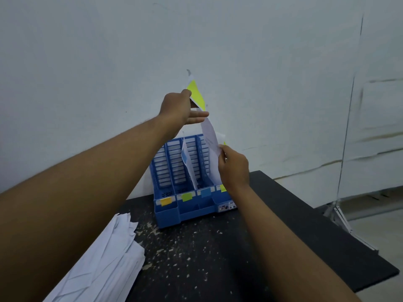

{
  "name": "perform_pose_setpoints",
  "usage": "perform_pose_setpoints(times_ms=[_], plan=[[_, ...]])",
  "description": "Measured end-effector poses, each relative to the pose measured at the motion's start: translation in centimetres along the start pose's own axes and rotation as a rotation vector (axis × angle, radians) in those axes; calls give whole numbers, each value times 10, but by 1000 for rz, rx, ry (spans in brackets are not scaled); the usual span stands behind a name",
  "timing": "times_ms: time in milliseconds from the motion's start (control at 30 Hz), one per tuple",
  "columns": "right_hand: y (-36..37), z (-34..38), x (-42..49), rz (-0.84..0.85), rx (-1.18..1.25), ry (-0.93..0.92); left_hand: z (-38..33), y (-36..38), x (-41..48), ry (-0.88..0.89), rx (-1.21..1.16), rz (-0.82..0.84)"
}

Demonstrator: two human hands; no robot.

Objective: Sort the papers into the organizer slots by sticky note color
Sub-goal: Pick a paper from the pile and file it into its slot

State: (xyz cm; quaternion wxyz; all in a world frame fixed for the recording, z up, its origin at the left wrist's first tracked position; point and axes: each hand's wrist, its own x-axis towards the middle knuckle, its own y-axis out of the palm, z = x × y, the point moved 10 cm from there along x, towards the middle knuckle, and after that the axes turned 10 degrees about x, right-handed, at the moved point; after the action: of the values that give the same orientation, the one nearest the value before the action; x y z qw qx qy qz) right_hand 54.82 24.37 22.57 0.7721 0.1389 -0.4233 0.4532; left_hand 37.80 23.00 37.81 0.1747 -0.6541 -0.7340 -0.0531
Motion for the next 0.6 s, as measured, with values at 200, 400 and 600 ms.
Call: perform_pose_setpoints(times_ms=[200,400,600], plan=[[19,-35,5,14,68,85,25,1,22,8,157,-52],[55,-75,-8,113,-58,185,75,12,35,-71,199,-17],[83,-112,-21,207,-141,318,117,27,50,-82,229,70]])
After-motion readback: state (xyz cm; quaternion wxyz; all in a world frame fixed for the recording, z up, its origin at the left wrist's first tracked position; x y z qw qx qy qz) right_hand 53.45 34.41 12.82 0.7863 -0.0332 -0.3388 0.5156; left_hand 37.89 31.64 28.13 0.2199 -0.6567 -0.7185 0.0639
